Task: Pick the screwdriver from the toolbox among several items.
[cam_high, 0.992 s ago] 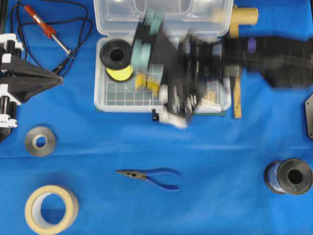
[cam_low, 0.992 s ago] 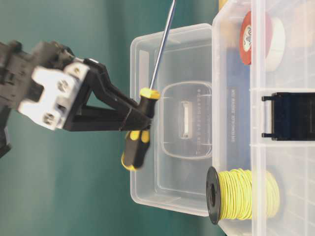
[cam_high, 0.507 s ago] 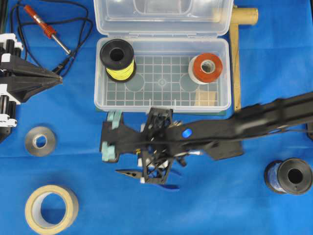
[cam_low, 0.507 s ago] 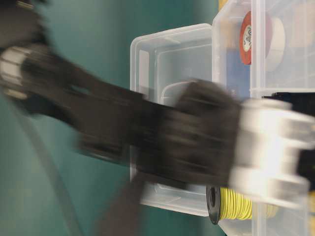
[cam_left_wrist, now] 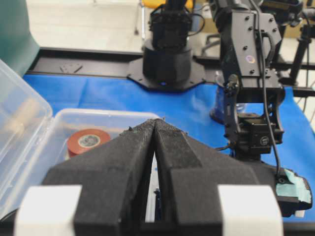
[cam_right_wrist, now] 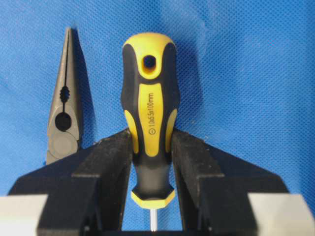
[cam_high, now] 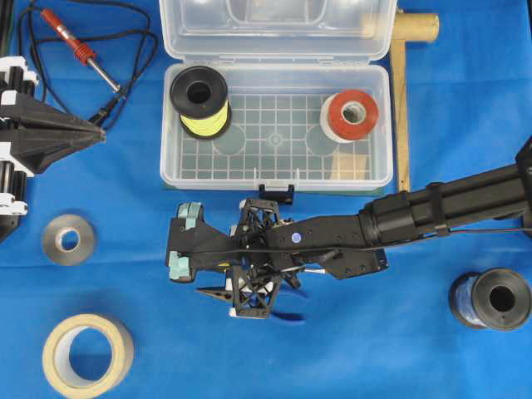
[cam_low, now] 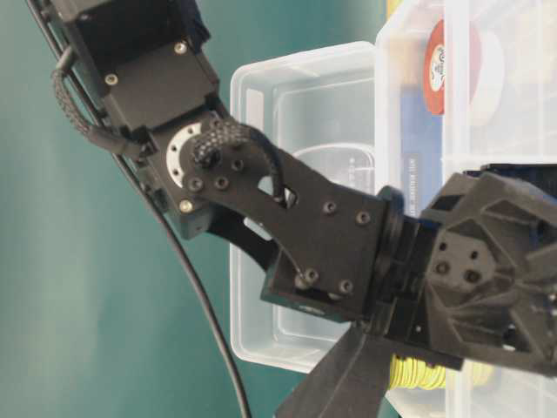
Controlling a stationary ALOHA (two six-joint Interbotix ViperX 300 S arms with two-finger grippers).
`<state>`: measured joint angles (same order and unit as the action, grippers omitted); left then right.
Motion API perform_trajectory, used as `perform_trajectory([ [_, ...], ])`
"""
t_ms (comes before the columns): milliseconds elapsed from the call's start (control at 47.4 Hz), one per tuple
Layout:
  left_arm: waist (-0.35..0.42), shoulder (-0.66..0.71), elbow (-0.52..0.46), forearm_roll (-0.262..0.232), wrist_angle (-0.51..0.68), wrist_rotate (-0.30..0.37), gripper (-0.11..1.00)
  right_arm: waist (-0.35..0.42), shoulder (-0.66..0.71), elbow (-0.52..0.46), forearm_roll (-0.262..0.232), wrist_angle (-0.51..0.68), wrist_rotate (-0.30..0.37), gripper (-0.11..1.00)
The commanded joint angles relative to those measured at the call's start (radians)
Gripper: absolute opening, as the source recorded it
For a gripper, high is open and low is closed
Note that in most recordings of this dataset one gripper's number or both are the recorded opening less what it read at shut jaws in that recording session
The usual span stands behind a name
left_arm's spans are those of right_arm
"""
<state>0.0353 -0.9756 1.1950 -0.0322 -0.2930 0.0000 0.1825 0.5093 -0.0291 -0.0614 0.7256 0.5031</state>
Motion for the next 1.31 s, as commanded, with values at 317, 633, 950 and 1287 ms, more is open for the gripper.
perform_trajectory([
  [317,0.002,0.003,-0.006,0.000,-0.005,-0.002,0.00,-0.002,-0.183,0.008,-0.055,0.137,0.009,0.75],
  [633,0.002,-0.003,0.000,0.000,-0.005,-0.003,0.00,0.000,-0.569,0.330,-0.198,-0.012,0.049,0.74],
  [950,0.000,-0.005,0.005,-0.002,-0.009,-0.003,0.00,0.002,-1.014,0.808,-0.334,-0.356,0.181,0.74],
  [1287,-0.015,0.002,0.020,0.000,-0.011,-0.003,0.00,-0.006,-1.391,1.160,-0.377,-0.408,0.206,0.73],
])
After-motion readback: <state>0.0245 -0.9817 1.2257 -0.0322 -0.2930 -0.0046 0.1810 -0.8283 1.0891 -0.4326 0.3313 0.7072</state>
